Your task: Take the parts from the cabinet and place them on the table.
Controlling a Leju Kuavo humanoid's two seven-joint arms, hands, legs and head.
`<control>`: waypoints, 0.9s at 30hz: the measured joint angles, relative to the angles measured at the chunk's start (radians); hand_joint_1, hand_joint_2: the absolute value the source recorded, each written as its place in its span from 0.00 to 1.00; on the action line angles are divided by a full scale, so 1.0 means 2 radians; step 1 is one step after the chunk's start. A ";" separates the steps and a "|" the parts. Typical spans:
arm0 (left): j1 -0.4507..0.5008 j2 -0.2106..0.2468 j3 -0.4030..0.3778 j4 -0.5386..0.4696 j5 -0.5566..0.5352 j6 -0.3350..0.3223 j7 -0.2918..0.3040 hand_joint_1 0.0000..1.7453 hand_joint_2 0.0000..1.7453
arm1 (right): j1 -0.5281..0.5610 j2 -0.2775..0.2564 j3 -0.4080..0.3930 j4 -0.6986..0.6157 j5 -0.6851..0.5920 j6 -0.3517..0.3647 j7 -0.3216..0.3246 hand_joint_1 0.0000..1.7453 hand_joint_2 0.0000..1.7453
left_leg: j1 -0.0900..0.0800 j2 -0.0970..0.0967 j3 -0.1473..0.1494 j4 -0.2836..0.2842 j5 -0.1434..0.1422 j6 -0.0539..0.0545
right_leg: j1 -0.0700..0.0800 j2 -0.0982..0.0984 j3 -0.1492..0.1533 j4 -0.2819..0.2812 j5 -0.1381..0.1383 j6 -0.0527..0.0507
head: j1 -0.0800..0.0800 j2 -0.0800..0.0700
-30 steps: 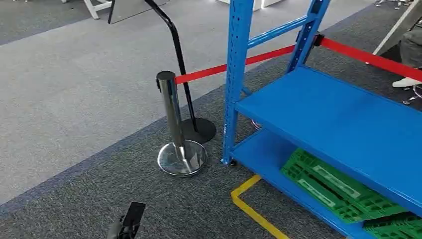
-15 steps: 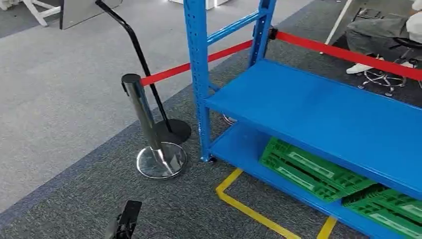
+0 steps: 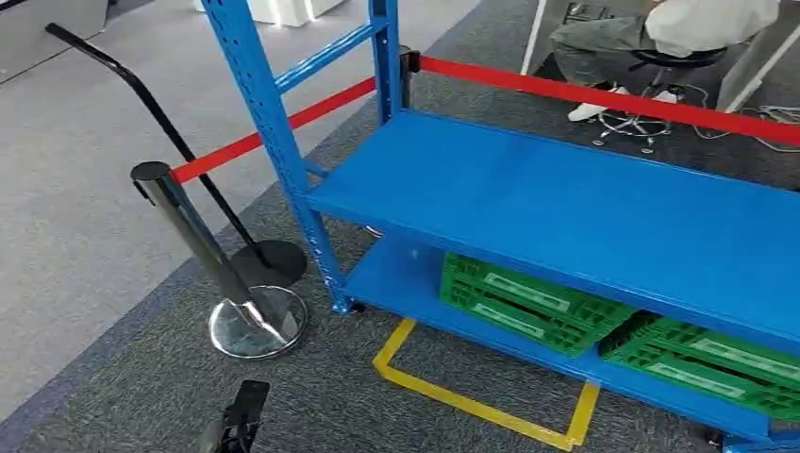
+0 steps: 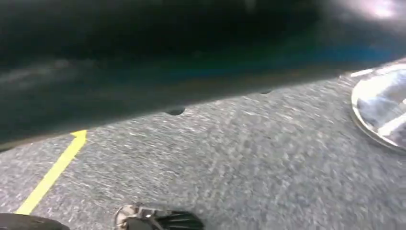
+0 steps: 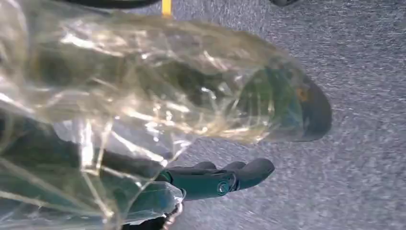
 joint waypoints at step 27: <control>0.001 -0.003 0.001 -0.001 -0.003 -0.010 0.000 0.00 0.00 | 0.002 -0.001 0.000 0.000 -0.002 0.002 0.003 0.00 0.00 | -0.002 0.055 -0.048 0.116 -0.054 -0.017 | -0.003 -0.034 0.002 -0.004 -0.003 -0.007 | -0.003 0.000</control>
